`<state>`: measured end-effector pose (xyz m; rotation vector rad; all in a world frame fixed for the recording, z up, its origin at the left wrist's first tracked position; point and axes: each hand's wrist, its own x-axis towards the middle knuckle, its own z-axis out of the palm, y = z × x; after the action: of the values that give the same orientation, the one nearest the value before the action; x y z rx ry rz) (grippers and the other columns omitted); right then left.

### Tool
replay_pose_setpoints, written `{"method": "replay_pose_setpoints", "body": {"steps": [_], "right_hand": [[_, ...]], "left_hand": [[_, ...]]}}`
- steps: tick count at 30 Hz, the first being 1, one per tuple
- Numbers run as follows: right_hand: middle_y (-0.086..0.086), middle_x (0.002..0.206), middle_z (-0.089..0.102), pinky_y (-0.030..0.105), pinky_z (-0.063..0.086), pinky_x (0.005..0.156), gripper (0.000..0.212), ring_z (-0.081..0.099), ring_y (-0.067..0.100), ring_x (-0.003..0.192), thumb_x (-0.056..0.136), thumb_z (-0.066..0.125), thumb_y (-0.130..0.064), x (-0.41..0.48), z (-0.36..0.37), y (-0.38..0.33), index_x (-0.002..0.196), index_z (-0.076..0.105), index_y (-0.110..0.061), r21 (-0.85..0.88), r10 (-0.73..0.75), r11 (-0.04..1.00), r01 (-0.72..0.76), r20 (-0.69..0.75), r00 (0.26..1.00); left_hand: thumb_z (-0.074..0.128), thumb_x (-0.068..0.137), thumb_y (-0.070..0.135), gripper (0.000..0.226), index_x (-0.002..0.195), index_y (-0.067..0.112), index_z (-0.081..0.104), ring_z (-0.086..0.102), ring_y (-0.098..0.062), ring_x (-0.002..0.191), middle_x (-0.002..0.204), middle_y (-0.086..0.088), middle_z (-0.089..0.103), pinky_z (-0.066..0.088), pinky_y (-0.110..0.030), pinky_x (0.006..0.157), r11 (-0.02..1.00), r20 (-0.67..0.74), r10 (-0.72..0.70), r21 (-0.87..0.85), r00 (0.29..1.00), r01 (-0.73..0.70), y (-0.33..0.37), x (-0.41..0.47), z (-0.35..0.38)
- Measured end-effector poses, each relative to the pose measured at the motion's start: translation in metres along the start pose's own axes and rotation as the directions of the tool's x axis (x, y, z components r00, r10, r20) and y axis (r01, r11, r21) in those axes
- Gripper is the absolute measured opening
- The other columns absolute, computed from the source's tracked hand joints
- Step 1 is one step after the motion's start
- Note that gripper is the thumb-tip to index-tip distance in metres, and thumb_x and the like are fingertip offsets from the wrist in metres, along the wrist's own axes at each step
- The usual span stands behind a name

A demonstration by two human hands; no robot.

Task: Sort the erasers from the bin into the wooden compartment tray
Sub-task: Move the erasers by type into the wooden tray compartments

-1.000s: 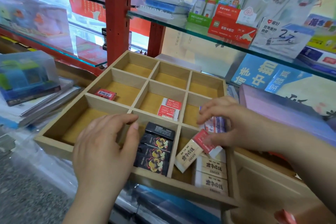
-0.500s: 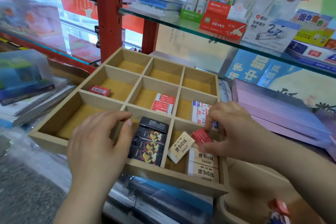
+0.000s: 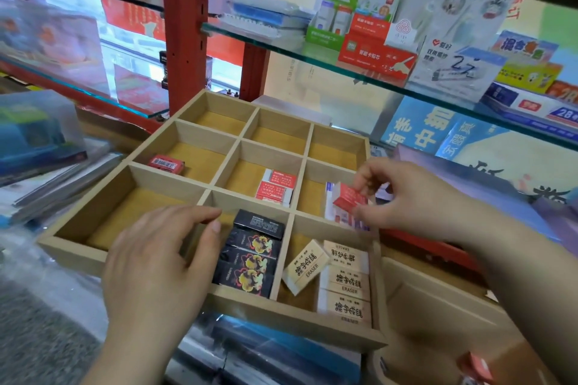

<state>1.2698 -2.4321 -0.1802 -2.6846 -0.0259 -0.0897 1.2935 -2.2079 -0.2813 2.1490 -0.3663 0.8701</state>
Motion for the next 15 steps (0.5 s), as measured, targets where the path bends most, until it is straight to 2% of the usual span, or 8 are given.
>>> {"method": "replay_pose_setpoints", "body": {"steps": [3,6,9,11,13,15], "right_hand": [[-0.010,0.072,0.050,0.005,0.038,0.058,0.025,0.046,0.001,0.062,0.073,0.071,-0.011,0.029,0.006,-0.013,0.080,0.052,-0.025,0.161,-0.071,0.984,0.079,-0.056,0.996],[-0.011,0.072,0.048,0.006,0.040,0.061,0.028,0.045,0.001,0.063,0.075,0.070,-0.010,0.059,0.024,-0.027,0.095,0.053,-0.020,0.212,-0.113,0.971,0.113,-0.015,0.994],[-0.016,0.074,0.049,0.023,0.042,0.080,0.031,0.049,0.002,0.072,0.076,0.070,-0.021,0.077,0.043,-0.033,0.104,0.057,-0.020,0.061,-0.129,0.990,0.124,0.082,0.988],[-0.018,0.072,0.049,0.032,0.035,0.093,0.030,0.049,0.005,0.081,0.078,0.067,-0.030,0.081,0.048,-0.033,0.105,0.058,-0.021,-0.084,-0.139,0.984,0.154,0.169,0.976],[-0.017,0.074,0.054,0.034,0.027,0.101,0.026,0.047,0.004,0.086,0.081,0.062,-0.036,0.082,0.048,-0.032,0.103,0.060,-0.024,-0.219,-0.151,0.955,0.200,0.222,0.963],[-0.014,0.083,0.057,0.036,0.027,0.105,0.022,0.047,0.004,0.089,0.085,0.057,-0.036,0.081,0.044,-0.031,0.103,0.063,-0.025,-0.217,-0.169,0.952,0.216,0.216,0.962]], "left_hand": [[0.041,0.078,0.034,0.033,0.080,0.018,0.069,0.044,-0.010,0.066,0.072,0.015,0.046,0.029,-0.013,0.064,0.999,-0.012,-0.002,0.041,1.000,0.003,0.001,0.001,0.000],[0.041,0.078,0.034,0.033,0.080,0.017,0.070,0.049,-0.013,0.067,0.072,0.015,0.047,0.032,-0.017,0.058,0.999,-0.016,0.004,0.041,1.000,-0.004,0.000,0.001,0.002],[0.042,0.078,0.034,0.033,0.079,0.016,0.070,0.053,-0.013,0.072,0.073,0.015,0.049,0.037,-0.029,0.067,1.000,-0.027,0.015,0.017,1.000,-0.015,-0.002,0.001,0.002],[0.042,0.078,0.034,0.032,0.079,0.017,0.070,0.054,-0.014,0.071,0.073,0.014,0.051,0.037,-0.030,0.067,1.000,-0.022,0.021,0.023,1.000,-0.020,-0.003,0.001,0.003],[0.043,0.078,0.034,0.032,0.079,0.018,0.070,0.051,-0.011,0.073,0.074,0.015,0.051,0.037,-0.029,0.066,1.000,-0.018,0.016,0.019,1.000,-0.015,-0.005,0.001,0.003],[0.043,0.078,0.034,0.032,0.080,0.018,0.070,0.047,-0.008,0.074,0.074,0.016,0.050,0.037,-0.029,0.066,1.000,-0.017,0.012,0.016,1.000,-0.012,-0.006,0.001,0.004]]}}
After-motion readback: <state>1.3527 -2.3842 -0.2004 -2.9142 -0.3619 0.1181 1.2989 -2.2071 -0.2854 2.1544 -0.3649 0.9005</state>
